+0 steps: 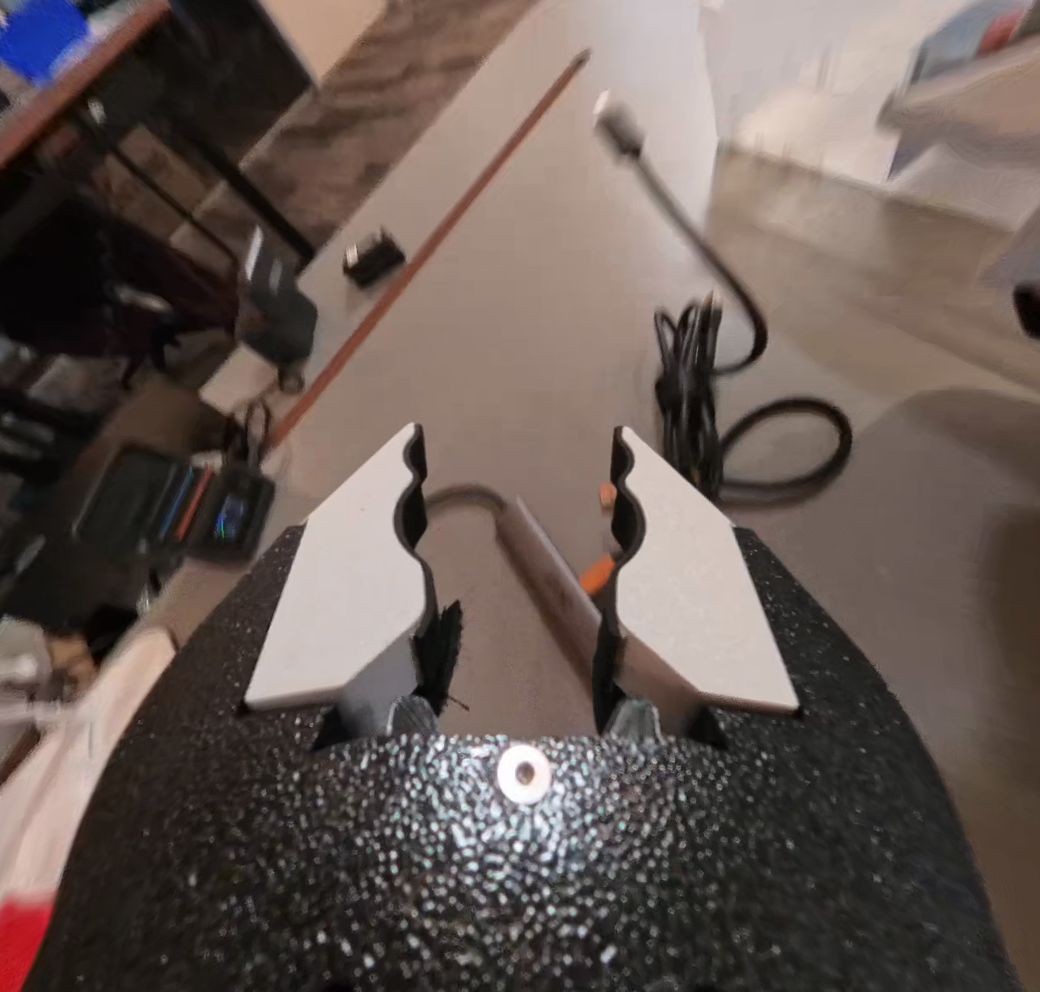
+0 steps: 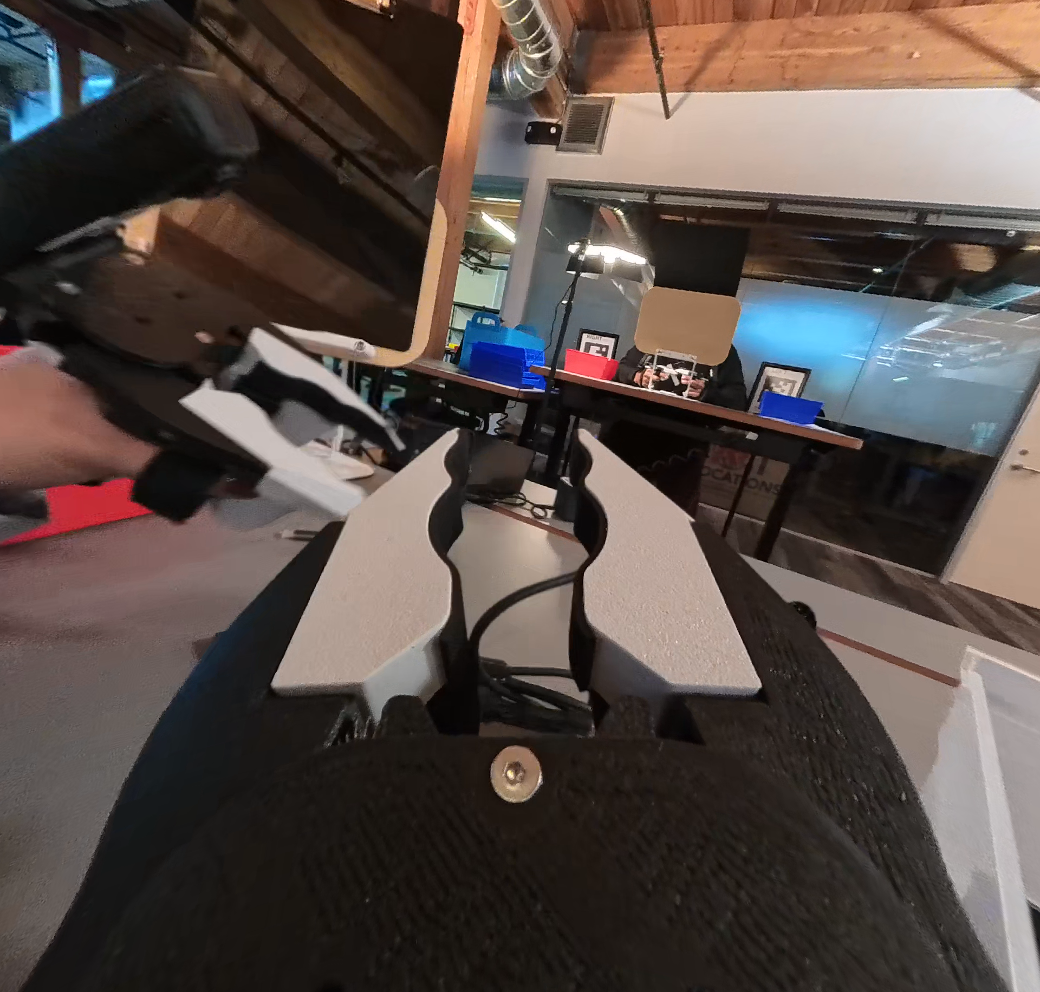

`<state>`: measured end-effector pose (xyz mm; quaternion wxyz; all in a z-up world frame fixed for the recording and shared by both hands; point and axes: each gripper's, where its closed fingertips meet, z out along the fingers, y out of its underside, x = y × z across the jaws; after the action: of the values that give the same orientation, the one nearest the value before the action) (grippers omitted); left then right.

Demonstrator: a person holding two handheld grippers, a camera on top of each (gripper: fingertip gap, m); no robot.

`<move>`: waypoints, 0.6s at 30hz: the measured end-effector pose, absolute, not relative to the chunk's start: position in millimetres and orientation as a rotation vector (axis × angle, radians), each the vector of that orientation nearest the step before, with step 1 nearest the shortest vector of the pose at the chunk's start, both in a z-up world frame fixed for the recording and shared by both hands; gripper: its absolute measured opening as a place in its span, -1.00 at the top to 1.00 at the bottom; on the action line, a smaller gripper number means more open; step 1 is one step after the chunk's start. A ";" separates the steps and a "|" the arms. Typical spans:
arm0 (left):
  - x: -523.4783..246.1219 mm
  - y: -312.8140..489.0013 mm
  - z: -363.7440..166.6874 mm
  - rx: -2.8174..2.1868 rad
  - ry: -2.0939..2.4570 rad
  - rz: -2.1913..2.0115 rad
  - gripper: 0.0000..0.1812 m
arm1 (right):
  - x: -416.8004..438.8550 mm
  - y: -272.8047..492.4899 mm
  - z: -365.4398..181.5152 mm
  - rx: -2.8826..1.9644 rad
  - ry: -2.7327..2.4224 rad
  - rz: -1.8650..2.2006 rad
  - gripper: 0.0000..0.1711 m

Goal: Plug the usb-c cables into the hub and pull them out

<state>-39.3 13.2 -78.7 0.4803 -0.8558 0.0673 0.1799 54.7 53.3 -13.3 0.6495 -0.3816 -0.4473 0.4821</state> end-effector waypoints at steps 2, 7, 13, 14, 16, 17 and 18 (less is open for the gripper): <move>-43.6 -12.7 -103.1 -2.188 0.066 0.439 0.18 | 51.8 51.2 -16.1 -0.874 -1.040 1.096 0.59; -40.0 -48.8 -165.6 -2.360 -0.082 0.354 0.11 | 41.5 41.0 -29.0 -0.886 -1.140 1.111 0.58; -35.4 -56.5 -183.9 -2.380 -0.142 0.289 0.43 | 22.4 12.3 -62.6 -0.890 -1.388 1.112 0.53; -34.6 -56.2 -184.7 -2.382 -0.140 0.272 0.50 | 19.9 6.0 -69.5 -0.877 -1.440 1.099 0.52; -34.2 -56.2 -186.3 -2.386 -0.150 0.232 0.72 | 16.5 -9.0 -83.1 -0.802 -1.556 1.039 0.50; -34.6 -56.4 -186.1 -2.384 -0.163 0.208 0.73 | 14.8 -16.4 -91.8 -0.753 -1.622 0.985 0.50; -34.9 -57.1 -185.6 -2.383 -0.177 0.179 0.74 | 12.7 -22.9 -102.5 -0.705 -1.694 0.911 0.50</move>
<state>-34.9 -57.1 -185.6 0.3643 -0.9261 -0.0690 0.0695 12.7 -22.9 -102.5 0.5200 -0.2939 -0.7064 0.3798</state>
